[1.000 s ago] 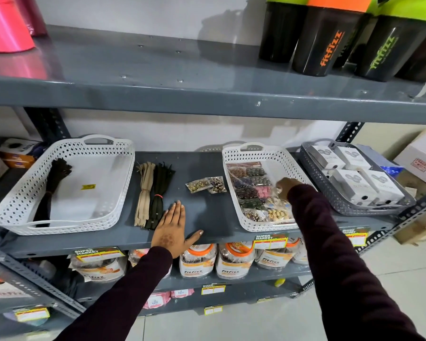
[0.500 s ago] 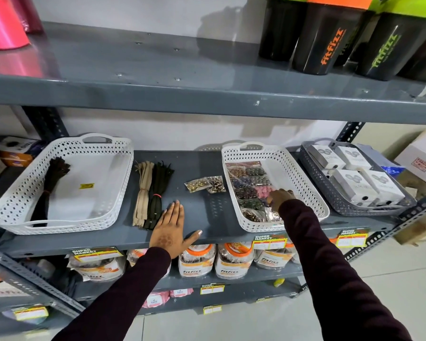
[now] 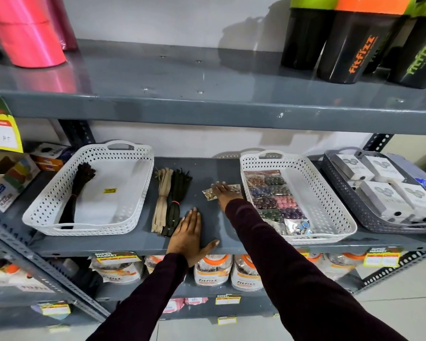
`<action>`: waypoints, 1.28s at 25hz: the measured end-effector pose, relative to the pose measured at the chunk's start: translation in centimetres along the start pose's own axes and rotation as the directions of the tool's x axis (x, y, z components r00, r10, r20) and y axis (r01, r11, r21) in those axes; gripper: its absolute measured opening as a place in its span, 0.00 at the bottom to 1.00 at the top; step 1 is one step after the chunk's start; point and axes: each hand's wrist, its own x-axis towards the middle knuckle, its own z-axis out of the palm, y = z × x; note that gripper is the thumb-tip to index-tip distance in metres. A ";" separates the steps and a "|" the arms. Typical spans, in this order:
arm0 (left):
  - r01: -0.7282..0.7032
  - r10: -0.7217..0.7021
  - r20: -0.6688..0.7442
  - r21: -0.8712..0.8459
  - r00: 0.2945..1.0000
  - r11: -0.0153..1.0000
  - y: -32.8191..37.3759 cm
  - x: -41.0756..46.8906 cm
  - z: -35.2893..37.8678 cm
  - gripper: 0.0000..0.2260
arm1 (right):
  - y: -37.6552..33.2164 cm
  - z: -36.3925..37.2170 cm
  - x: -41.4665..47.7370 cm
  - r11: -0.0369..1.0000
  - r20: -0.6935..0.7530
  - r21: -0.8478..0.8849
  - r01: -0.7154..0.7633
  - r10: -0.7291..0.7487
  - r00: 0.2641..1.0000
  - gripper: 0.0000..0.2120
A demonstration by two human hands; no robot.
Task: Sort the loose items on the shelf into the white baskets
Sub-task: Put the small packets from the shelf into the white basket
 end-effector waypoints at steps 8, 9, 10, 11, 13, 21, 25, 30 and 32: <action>0.001 0.000 -0.024 0.034 1.000 0.999 -0.1 0.0 0.0 0.48 | -2.2 -0.1 -3.1 0.998 -0.442 -0.022 -0.060 0.044 0.896 0.17; 0.000 0.001 -0.032 0.032 1.000 0.999 -0.1 0.0 0.0 0.48 | -1.7 -0.3 -4.2 0.999 -0.550 0.020 -0.046 0.049 0.833 0.18; -0.001 0.002 -0.040 0.027 0.999 1.000 0.0 0.0 0.1 0.47 | -0.7 -0.4 -5.3 0.998 -0.661 0.042 -0.056 0.070 0.747 0.20; -0.006 0.007 -0.047 0.023 0.999 1.000 0.0 0.0 0.1 0.47 | 0.5 -0.6 -6.6 0.996 -0.744 0.056 -0.075 0.092 0.662 0.22; -0.015 0.016 -0.038 0.032 0.999 0.999 0.0 0.0 0.2 0.46 | 3.8 -0.3 -9.0 0.982 -0.773 0.100 -0.162 0.179 0.609 0.21; -0.020 0.022 -0.040 0.050 0.999 0.999 0.0 0.0 0.2 0.47 | 7.6 1.4 -9.4 0.964 -0.066 0.154 -0.215 0.228 0.972 0.25; -0.007 0.008 -0.047 0.030 0.999 1.000 0.1 -0.1 0.1 0.46 | 3.8 -0.7 -6.2 0.941 -0.468 0.310 -0.135 0.275 0.840 0.22; -0.008 0.007 -0.047 -0.002 0.999 1.000 0.1 0.0 0.2 0.48 | 0.1 0.6 0.4 0.960 -0.178 0.161 -0.228 0.256 0.950 0.22; -0.001 0.001 -0.047 -0.008 0.999 1.000 0.0 0.0 0.2 0.48 | 0.4 1.9 0.9 0.936 -0.194 0.154 -0.317 0.343 0.919 0.22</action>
